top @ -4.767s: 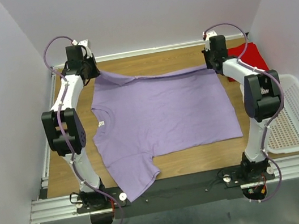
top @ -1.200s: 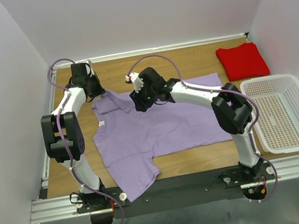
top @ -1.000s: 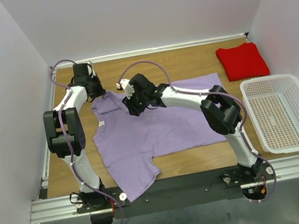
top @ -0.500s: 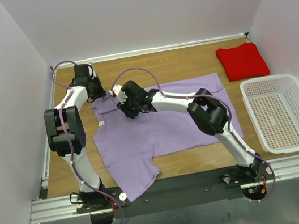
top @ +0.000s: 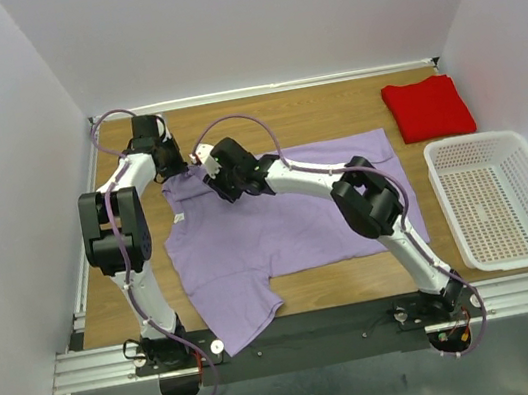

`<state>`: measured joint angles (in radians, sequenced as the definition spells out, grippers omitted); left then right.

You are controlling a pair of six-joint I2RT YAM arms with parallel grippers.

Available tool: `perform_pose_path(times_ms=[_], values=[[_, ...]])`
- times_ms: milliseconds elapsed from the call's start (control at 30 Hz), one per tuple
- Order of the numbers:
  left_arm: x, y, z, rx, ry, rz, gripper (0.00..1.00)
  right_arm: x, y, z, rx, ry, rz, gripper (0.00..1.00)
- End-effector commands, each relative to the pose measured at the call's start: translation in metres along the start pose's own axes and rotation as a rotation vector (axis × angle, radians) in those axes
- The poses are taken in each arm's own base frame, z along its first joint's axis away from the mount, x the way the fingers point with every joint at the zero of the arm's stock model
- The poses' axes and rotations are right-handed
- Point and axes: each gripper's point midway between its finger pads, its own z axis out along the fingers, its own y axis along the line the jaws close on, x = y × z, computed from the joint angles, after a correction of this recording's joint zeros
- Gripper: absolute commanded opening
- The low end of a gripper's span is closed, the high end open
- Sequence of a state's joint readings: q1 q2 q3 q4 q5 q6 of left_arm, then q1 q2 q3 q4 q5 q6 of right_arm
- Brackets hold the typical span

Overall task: Fold and stack the t-shirts
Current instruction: Fold the tshirt

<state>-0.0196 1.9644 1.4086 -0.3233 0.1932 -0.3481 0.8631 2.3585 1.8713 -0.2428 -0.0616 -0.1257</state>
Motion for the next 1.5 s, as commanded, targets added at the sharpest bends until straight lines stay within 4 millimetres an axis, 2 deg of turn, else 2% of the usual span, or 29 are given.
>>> perform_pose_path(times_ms=[0, 300, 400, 533, 767, 900, 967, 1067, 1233, 1400, 1467], values=[[-0.003, 0.003, -0.006, -0.015, -0.018, 0.005, 0.00, -0.001, -0.002, 0.011, 0.023, -0.007, -0.014, 0.37], [-0.003, 0.003, -0.005, -0.013, -0.014, 0.005, 0.00, 0.019, 0.007, 0.022, -0.018, 0.031, 0.004, 0.35], [-0.003, 0.003, -0.005, -0.013, -0.014, 0.006, 0.00, 0.022, 0.007, 0.022, -0.011, 0.038, 0.001, 0.30], [-0.005, 0.002, -0.006, -0.012, -0.017, 0.008, 0.00, 0.019, 0.004, 0.019, -0.001, 0.031, -0.003, 0.23], [-0.014, -0.002, -0.015, -0.005, -0.034, 0.013, 0.00, -0.005, -0.003, -0.002, 0.034, -0.012, -0.026, 0.14], [-0.020, -0.006, -0.025, -0.001, -0.047, 0.016, 0.00, -0.019, -0.005, -0.016, 0.041, -0.040, -0.033, 0.06], [-0.020, -0.007, -0.029, -0.004, -0.043, 0.012, 0.00, -0.022, -0.005, -0.020, 0.041, -0.046, -0.034, 0.05], [-0.022, -0.012, -0.046, 0.004, -0.058, 0.010, 0.00, -0.028, -0.003, -0.031, 0.030, -0.059, -0.039, 0.05], [-0.009, -0.015, -0.067, 0.018, -0.051, 0.003, 0.00, -0.033, 0.001, -0.049, 0.007, -0.070, -0.047, 0.05], [0.005, -0.022, -0.093, 0.049, -0.056, -0.006, 0.00, -0.023, 0.013, -0.063, -0.045, -0.051, -0.043, 0.05], [0.020, -0.021, -0.097, 0.052, -0.031, -0.016, 0.00, -0.019, 0.015, -0.066, -0.057, -0.043, -0.042, 0.05]])
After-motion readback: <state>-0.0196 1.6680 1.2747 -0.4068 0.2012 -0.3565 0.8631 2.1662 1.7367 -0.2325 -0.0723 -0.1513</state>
